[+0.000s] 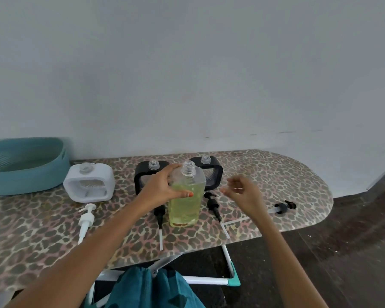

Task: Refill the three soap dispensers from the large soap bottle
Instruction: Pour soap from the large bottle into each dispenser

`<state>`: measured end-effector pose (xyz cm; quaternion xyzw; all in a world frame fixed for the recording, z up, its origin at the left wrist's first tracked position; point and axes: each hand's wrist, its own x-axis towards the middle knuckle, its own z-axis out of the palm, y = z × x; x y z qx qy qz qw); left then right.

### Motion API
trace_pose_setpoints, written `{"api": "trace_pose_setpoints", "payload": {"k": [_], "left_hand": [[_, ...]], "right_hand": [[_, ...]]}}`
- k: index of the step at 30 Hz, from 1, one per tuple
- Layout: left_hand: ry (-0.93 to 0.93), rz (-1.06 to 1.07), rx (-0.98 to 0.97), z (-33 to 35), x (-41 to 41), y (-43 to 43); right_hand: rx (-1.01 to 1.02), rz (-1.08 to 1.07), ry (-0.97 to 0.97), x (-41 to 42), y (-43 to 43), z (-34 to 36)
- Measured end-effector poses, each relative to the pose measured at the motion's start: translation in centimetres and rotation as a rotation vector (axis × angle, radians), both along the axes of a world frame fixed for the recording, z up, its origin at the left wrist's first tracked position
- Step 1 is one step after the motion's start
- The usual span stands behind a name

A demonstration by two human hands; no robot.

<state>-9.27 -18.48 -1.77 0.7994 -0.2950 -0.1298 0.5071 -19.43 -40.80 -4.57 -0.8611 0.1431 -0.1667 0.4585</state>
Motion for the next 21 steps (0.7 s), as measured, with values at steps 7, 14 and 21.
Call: {"api": "trace_pose_setpoints", "payload": {"k": [7,14,21], "left_hand": [[0.009,0.009,-0.001,-0.1,-0.1,0.0],[0.017,-0.032,0.005,-0.2,-0.1,-0.2],[-0.101,-0.059,0.007,-0.4,0.6,1.6]], "right_hand": [[0.221,0.369,-0.031,2.8,5.5,-1.0],[0.394,0.437,-0.009,4.1,6.9,-1.5],[0.423,0.397,-0.012,4.4,6.5,-2.2]]}}
